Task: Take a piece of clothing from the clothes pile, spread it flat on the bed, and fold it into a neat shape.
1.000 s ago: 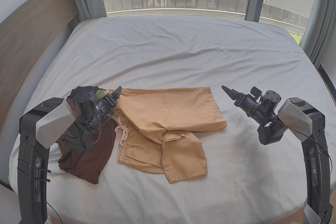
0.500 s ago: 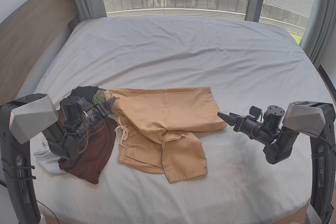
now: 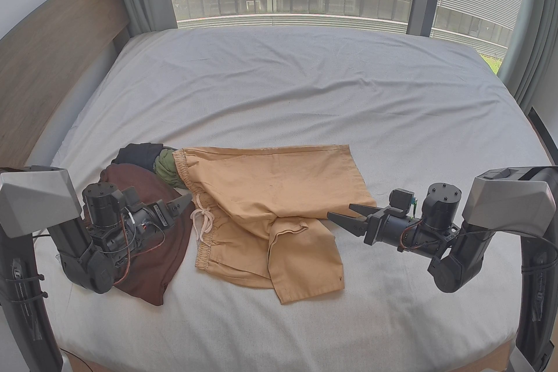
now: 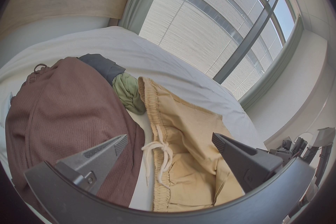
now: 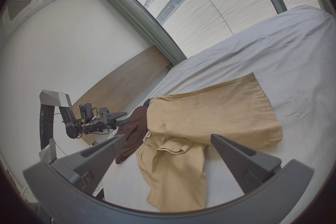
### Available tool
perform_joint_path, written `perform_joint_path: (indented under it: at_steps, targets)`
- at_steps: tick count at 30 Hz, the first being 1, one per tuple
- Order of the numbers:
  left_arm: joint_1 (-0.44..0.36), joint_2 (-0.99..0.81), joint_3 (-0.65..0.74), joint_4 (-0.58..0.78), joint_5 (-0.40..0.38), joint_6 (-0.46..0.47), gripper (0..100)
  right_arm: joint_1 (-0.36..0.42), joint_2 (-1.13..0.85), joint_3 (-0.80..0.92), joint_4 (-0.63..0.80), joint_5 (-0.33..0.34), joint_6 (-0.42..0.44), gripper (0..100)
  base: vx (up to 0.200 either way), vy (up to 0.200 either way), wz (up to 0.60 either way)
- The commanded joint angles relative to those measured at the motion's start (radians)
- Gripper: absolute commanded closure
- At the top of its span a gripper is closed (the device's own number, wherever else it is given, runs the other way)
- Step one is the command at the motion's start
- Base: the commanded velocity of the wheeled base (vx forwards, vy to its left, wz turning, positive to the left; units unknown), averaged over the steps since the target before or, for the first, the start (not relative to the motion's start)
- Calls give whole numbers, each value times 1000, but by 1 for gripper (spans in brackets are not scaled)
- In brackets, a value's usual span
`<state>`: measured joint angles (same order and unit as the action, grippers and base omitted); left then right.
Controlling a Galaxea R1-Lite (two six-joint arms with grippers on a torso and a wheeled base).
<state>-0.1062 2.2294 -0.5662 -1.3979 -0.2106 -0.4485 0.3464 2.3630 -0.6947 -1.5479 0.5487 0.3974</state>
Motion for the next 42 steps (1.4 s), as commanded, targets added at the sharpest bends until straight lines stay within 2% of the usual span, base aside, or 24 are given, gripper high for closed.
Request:
perform_joint_path:
  at_steps: [1,14,24,29,31,42]
  targets:
    - [3,42,12,-7,-4,4,0,10,-8,9,0,2,1,0,0,0,0]
    - [-6,131,22,-41,-6,4,0,19,15,1,0,0,3,0,0,0,0]
    - [-17,133,34,-44,-7,4,0,85,76,-62,0,-21,3,0,0,0,0]
    - [-38,136,37,-44,-9,-2,0,109,79,-98,3,-21,52,0,0,0,0]
    - [-46,148,45,-50,-7,-1,0,129,82,-109,3,-21,110,0,0,0,0]
    - [-64,190,46,-104,-7,-4,0,160,163,-229,111,-21,116,0,0,0,0]
